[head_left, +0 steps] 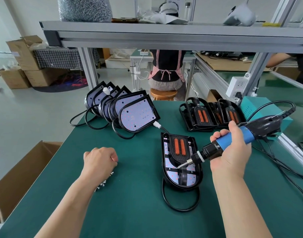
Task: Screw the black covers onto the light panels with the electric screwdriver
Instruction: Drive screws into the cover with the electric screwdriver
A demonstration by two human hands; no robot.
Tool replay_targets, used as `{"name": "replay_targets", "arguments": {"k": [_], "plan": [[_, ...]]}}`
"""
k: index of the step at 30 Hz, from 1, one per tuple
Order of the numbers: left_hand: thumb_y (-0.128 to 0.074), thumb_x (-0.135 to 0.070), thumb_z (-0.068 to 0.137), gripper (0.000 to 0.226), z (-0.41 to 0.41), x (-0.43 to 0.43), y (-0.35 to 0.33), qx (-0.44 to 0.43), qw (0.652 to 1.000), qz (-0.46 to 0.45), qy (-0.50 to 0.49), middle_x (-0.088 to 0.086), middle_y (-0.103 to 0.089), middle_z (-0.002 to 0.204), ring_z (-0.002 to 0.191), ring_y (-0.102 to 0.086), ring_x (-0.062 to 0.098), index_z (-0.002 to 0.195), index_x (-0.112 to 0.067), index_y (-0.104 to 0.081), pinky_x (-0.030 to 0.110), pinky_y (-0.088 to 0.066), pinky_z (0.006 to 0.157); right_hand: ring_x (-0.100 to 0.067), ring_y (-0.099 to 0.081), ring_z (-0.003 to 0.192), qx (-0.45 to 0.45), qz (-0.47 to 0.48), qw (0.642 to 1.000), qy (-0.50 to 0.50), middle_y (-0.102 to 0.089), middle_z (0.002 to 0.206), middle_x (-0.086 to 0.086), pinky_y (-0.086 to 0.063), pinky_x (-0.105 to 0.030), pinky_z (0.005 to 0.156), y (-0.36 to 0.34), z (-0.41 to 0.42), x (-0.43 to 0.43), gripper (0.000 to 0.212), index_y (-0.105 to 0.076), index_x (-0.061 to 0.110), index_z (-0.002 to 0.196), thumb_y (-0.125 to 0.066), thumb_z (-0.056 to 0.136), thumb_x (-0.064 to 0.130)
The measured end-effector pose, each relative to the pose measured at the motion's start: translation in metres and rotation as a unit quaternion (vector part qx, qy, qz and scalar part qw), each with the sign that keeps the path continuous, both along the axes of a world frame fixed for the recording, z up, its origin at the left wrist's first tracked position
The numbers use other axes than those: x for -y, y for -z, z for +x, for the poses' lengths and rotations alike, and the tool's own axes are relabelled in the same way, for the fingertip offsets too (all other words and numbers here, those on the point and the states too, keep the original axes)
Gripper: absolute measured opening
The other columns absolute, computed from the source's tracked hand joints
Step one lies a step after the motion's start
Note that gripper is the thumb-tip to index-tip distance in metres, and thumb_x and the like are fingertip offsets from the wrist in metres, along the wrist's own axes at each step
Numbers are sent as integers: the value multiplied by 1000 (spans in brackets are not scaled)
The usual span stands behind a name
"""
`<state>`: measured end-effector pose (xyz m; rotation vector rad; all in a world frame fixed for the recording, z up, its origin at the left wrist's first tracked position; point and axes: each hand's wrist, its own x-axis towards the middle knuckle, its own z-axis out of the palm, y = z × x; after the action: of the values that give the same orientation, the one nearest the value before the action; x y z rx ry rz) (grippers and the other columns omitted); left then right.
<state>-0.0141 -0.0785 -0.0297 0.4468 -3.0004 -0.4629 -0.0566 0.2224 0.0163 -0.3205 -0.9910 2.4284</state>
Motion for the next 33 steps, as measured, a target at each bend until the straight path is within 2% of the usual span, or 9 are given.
{"name": "replay_targets", "arguments": {"k": [3,6,8,10,12,16,20,27,33], "plan": [[-62,-17,90,8,1,-2,2,-41,999,-8,21,-8,-58,89,96,-53,21,87,-24,-65,31,-31,82,-15,-55,53,7,-4,1000,-1,-54,63,3,-50,-27,55,0,2,1,16,-55,15,95,-71,92,15],[-63,-9,86,14,7,-15,-5,-121,984,120,43,-8,-63,75,76,-59,18,78,-20,-62,32,-47,71,-15,-56,54,11,-9,1000,-1,-55,64,3,-51,-27,57,-1,3,3,16,-56,15,96,-71,92,16],[-70,-10,82,18,11,-31,-14,-127,964,229,55,-8,-65,66,61,-55,9,72,-24,-65,22,-47,61,-15,-56,54,12,-17,1000,1,-55,64,3,-51,-27,56,-2,3,4,17,-57,14,100,-71,92,16],[-76,-8,80,17,15,-52,-22,-112,919,371,67,-7,-66,64,57,-53,5,71,-21,-71,14,-44,58,-15,-56,54,13,-25,1000,5,-55,63,2,-51,-27,55,-5,3,6,18,-56,13,102,-71,93,15],[-78,-3,79,16,19,-72,-24,-83,865,488,78,-2,-70,69,65,-59,7,74,-18,-75,14,-47,66,-14,-56,54,17,-35,999,5,-55,63,2,-50,-26,55,-7,3,9,18,-56,13,103,-71,93,15],[-76,5,79,15,25,-102,-23,-41,793,601,94,9,-74,80,71,-64,10,81,-10,-77,13,-50,68,-14,-55,55,19,-63,998,1,-54,65,1,-49,-26,54,-12,5,12,19,-58,12,105,-71,93,15],[-73,6,81,15,26,-112,-23,-28,758,646,83,15,-75,86,74,-67,12,84,-8,-77,15,-49,69,-14,-54,53,18,-65,998,6,-53,66,1,-50,-26,53,-16,6,13,19,-57,11,105,-71,93,14],[-74,5,81,22,27,-115,-25,-23,755,649,88,15,-76,88,79,-69,14,79,-16,-80,20,-51,76,-13,-55,52,16,-75,997,6,-54,65,1,-51,-25,54,-19,6,11,25,-55,9,108,-73,92,15],[-72,7,81,19,28,-119,-25,-21,735,674,72,14,-75,84,74,-69,13,78,-10,-78,17,-52,67,-14,-54,53,8,-66,998,10,-54,64,1,-51,-26,55,-18,7,10,23,-56,10,107,-73,91,14]]}}
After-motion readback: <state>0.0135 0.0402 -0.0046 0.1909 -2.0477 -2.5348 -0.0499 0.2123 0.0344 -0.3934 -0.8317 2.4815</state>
